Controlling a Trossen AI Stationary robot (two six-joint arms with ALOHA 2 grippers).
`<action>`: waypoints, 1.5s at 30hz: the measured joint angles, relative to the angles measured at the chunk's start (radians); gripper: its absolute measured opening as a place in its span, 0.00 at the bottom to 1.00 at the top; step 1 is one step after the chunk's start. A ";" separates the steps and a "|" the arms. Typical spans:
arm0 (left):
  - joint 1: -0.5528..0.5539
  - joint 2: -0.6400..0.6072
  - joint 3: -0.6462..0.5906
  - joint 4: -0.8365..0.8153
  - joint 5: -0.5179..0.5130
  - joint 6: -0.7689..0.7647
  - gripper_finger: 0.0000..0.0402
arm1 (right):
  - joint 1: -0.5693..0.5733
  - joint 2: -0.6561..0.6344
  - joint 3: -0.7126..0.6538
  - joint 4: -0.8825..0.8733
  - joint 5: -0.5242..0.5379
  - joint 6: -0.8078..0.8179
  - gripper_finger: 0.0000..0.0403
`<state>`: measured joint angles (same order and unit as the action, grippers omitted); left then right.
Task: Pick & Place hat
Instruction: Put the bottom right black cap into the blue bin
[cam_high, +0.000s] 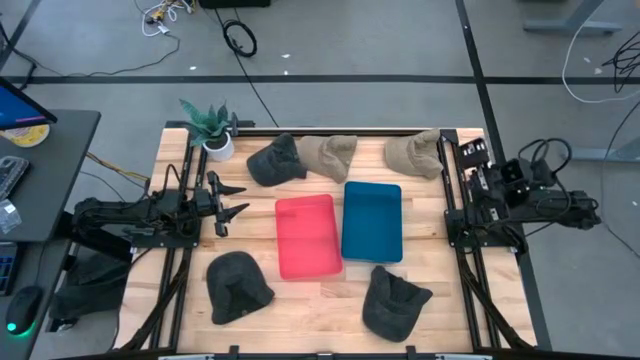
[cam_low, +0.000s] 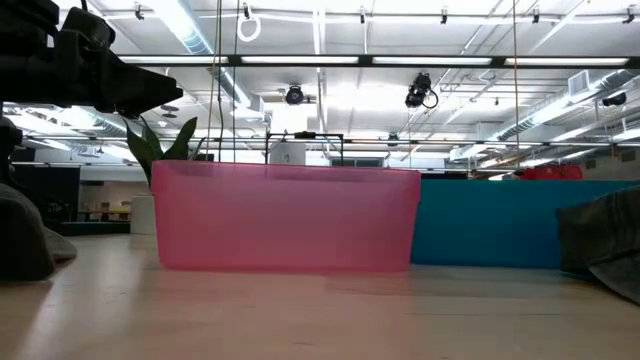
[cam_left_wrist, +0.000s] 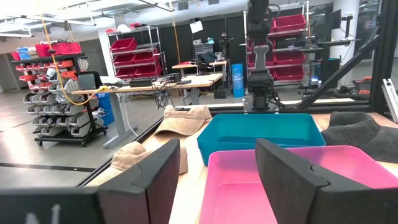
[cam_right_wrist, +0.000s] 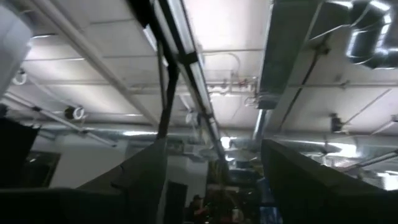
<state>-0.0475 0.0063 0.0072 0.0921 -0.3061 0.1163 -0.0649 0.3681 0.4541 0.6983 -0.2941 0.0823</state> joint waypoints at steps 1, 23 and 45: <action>0.000 0.000 0.000 0.000 0.000 0.000 0.53 | 0.002 0.026 0.017 -0.002 -0.014 -0.008 0.65; 0.000 0.000 0.000 0.000 0.000 0.000 0.53 | 0.229 0.469 0.865 -1.078 0.281 0.119 0.65; 0.000 0.000 0.000 0.000 0.000 0.000 0.53 | 0.316 0.930 1.441 -2.252 0.328 0.668 0.65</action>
<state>-0.0475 0.0063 0.0074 0.0921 -0.3061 0.1165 0.2512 1.2982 1.8946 -1.5537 0.0334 0.7505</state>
